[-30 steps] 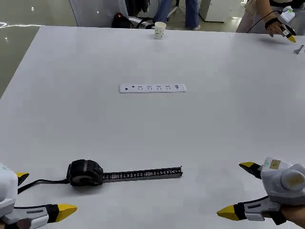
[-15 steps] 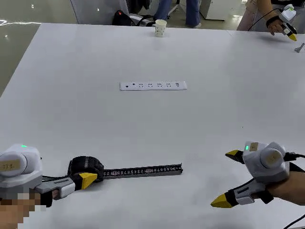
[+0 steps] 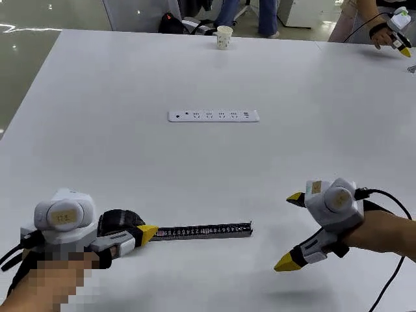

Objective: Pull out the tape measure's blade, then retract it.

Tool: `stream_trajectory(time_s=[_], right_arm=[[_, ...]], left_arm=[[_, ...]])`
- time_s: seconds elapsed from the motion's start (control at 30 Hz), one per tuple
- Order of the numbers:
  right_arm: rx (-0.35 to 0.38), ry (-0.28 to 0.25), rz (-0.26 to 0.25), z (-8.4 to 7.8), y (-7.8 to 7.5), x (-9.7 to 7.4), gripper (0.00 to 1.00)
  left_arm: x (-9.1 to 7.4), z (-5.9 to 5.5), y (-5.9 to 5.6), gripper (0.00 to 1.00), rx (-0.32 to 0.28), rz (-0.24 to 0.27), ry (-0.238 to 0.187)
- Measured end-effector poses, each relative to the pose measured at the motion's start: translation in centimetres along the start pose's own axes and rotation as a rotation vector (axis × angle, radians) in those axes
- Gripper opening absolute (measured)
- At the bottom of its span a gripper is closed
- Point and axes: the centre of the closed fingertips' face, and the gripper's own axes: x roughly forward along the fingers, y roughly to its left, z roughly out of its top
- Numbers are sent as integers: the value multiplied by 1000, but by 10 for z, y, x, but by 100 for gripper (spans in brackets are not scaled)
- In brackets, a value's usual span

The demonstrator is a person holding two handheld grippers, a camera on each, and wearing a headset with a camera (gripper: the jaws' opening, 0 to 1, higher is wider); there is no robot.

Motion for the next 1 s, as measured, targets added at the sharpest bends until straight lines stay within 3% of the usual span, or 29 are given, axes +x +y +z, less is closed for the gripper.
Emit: stream_trajectory(time_s=[0.2, 0.37, 0.47, 0.57, 0.67, 0.8, 0.87, 0.93, 1.0], right_arm=[[-53, 15, 28, 14, -6, 13, 99], [-73, 47, 48, 14, -11, 27, 99], [-88, 61, 61, 14, -12, 33, 99], [-107, 71, 69, 14, -14, 38, 99], [-126, 83, 71, 14, -16, 42, 92], [-157, 84, 74, 16, -16, 48, 86], [-189, 90, 79, 15, -16, 50, 78], [-214, 97, 90, 14, -14, 54, 72], [-232, 107, 93, 13, -14, 57, 67]], left_arm=[[10, 0, -4, 99, -3, 24, -18], [19, 3, -7, 99, -36, 42, -43], [24, 7, -13, 99, -3, 27, -41], [28, 12, -11, 99, -7, 40, -57], [28, 12, -5, 99, -13, 83, -84], [31, 1, -1, 99, -77, 111, -86], [29, -1, -1, 99, -72, 116, -96], [28, 1, 0, 99, -53, 125, -134], [28, -4, 1, 99, -62, 131, -121]])
